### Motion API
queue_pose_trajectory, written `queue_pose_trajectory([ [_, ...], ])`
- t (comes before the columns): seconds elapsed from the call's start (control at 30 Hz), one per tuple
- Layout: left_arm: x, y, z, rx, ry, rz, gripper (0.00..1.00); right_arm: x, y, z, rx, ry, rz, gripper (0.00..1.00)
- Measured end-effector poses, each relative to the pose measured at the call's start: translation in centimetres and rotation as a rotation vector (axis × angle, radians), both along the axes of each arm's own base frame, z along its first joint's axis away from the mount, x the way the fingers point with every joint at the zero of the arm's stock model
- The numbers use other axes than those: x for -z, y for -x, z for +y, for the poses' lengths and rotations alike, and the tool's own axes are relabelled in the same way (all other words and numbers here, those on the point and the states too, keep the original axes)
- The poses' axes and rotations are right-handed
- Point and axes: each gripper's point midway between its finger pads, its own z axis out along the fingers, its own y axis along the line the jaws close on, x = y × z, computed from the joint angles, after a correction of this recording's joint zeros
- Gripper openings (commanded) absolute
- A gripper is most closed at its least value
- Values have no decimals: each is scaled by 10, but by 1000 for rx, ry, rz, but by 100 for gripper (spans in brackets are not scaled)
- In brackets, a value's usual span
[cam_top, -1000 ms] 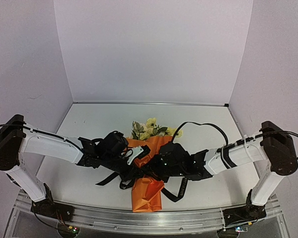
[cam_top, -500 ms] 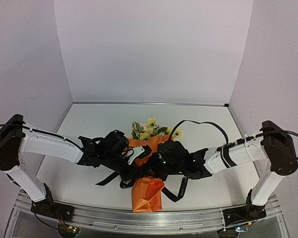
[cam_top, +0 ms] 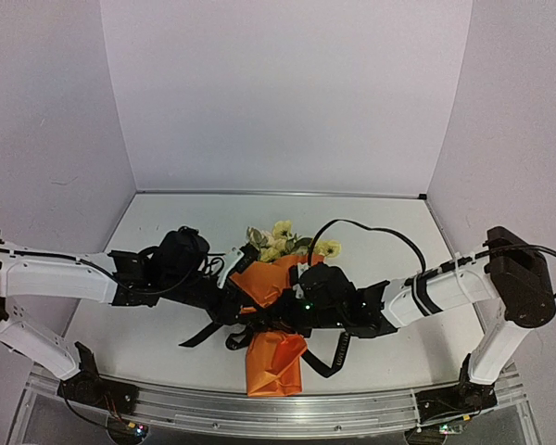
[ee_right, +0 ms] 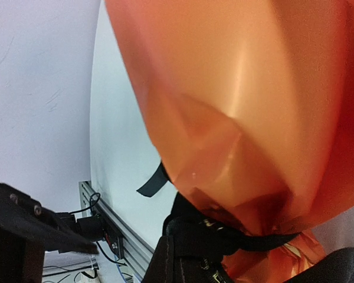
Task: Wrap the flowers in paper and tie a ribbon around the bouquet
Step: Cross the half-tied ribbon over the folded bouquet.
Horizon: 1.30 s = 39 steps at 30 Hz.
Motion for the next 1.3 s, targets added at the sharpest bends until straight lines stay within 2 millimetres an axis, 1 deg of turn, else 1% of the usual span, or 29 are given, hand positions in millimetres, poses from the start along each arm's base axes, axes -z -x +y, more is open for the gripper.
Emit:
queue_pose_trajectory([
  [0.07,-9,-12,9,-55,26,9,39,-7,0,6,-25,-31,-32,0],
  [0.13,-13,-25,17,-104,40,22,34,-12,-1,11,-44,-58,-64,0],
  [0.2,-11,-35,24,-140,43,39,30,-14,-1,14,-62,-78,-91,0],
  [0.27,-6,-39,29,-159,36,63,25,-12,0,14,-76,-83,-111,0],
  [0.47,14,-34,27,-134,4,124,24,-13,0,15,-101,-98,-155,0],
  [0.67,29,-24,27,-98,-11,179,23,-14,3,15,-126,-102,-181,0],
  [0.8,34,-20,25,-81,-6,206,23,-16,3,16,-134,-106,-195,0],
  [0.97,34,-16,22,-61,15,222,23,-15,3,16,-138,-103,-200,0],
  [1.07,35,-16,20,-56,21,236,19,-13,2,15,-138,-98,-200,0],
  [1.3,36,-16,16,-47,39,255,7,-10,1,13,-133,-91,-200,0],
])
